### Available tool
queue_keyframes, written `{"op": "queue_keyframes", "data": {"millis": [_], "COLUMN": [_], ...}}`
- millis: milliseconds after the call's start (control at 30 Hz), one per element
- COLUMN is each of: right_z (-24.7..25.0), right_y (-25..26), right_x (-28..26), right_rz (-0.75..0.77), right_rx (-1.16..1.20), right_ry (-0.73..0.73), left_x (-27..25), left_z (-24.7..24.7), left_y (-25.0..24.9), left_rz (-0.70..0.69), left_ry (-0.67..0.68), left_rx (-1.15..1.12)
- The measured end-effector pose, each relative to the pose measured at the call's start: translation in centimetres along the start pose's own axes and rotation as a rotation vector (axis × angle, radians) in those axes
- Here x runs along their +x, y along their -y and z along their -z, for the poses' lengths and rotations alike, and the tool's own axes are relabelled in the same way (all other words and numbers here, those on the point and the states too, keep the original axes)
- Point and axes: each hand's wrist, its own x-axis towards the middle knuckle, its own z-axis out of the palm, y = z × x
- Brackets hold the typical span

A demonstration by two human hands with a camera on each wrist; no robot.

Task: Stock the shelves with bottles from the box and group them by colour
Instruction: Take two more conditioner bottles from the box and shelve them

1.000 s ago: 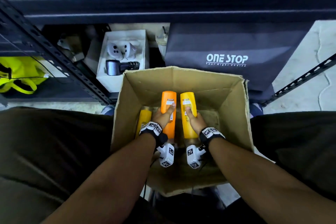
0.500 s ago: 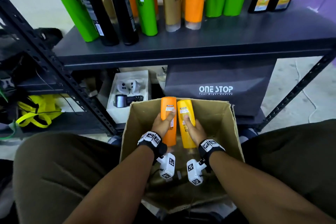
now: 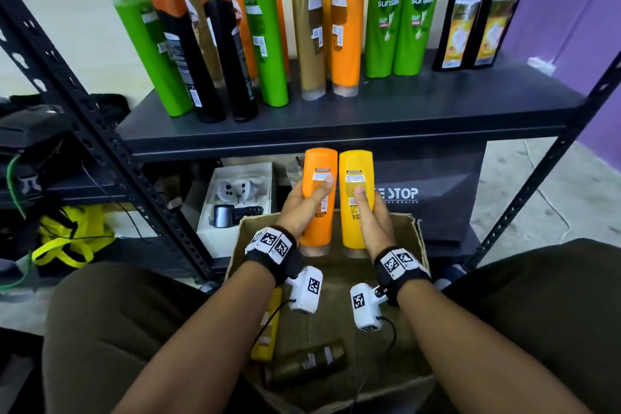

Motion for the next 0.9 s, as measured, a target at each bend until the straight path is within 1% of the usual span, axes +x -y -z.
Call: {"op": "queue_keyframes", "data": {"millis": [67,167,333,567,767,900], "right_z": [0.1,0.5,1.1,3.0,5.1,6.2], "right_y": [1.5,3.5,7.7,14.1,18.4,19.4], "right_x": [0.2,0.7,1.6,2.8,4.4,5.7], "right_rz": [0.076,0.184,0.355,0.528,0.597,0.607], "right_rx": [0.021,0.041,0.075,0.018,-0.002,0.001], "right_ry": [-0.017,-0.052,-0.139,-0.234,-0.283,-0.284], "left_x": [-0.3,-0.6,-0.3,1.0,2.9,3.9], "left_z": [-0.6,-1.5,-2.9,-4.8,-7.3,-8.7], "left_y": [-1.2,-3.2,-8.0,-14.2,-17.6,-18.6], "left_rz": [-0.073,-0.149,-0.296,-0.441,-0.541,-0.569], "left_ry": [0.016,0.003,-0.004,0.013,-0.063,-0.084], "left_rx": [0.005,-0.044,-0.112,-0.137,-0.135,-0.143]}}
